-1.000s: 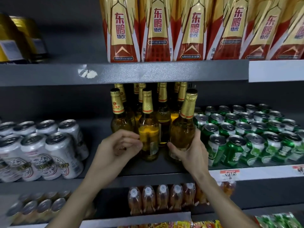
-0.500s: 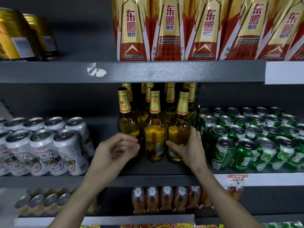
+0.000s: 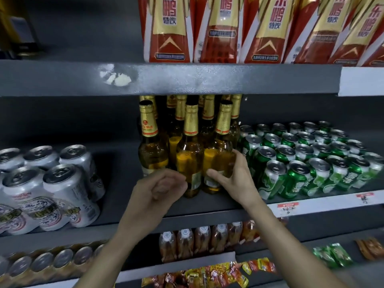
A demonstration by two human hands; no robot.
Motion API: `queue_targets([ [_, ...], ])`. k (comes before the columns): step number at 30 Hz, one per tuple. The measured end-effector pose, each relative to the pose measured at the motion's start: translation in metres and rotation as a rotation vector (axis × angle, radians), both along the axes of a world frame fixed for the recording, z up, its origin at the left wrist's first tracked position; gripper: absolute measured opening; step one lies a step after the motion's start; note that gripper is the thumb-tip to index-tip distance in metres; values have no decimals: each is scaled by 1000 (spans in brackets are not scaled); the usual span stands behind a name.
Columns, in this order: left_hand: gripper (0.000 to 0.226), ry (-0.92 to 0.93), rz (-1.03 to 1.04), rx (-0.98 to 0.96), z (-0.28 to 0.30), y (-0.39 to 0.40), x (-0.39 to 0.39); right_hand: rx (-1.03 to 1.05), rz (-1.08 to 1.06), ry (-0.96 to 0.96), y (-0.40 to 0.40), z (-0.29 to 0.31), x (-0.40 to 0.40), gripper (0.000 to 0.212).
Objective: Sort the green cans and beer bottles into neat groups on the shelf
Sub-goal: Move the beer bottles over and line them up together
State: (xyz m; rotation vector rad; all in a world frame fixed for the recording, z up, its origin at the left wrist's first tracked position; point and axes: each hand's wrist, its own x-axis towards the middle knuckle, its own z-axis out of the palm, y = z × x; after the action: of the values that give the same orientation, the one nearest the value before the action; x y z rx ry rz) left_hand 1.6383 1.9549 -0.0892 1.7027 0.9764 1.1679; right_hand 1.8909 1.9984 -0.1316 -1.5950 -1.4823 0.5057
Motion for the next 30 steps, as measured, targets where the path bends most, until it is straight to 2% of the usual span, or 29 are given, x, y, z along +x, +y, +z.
queue_targets([
  [6,23,43,-148,14,4,6,69,70,-89,-77,-62,17,63,64],
  [11,23,24,-335,61,19,-8,183,141,-171,-68,-133,45,154,64],
  [16,29,-26,-521,59,33,-40,320,206,-385,-79,-209,60,269,38],
  [24,29,-79,-750,35,37,-93,512,192,-634,-115,-317,58,423,29],
  [30,27,-73,-888,43,32,-110,640,215,-792,-104,-358,44,522,19],
])
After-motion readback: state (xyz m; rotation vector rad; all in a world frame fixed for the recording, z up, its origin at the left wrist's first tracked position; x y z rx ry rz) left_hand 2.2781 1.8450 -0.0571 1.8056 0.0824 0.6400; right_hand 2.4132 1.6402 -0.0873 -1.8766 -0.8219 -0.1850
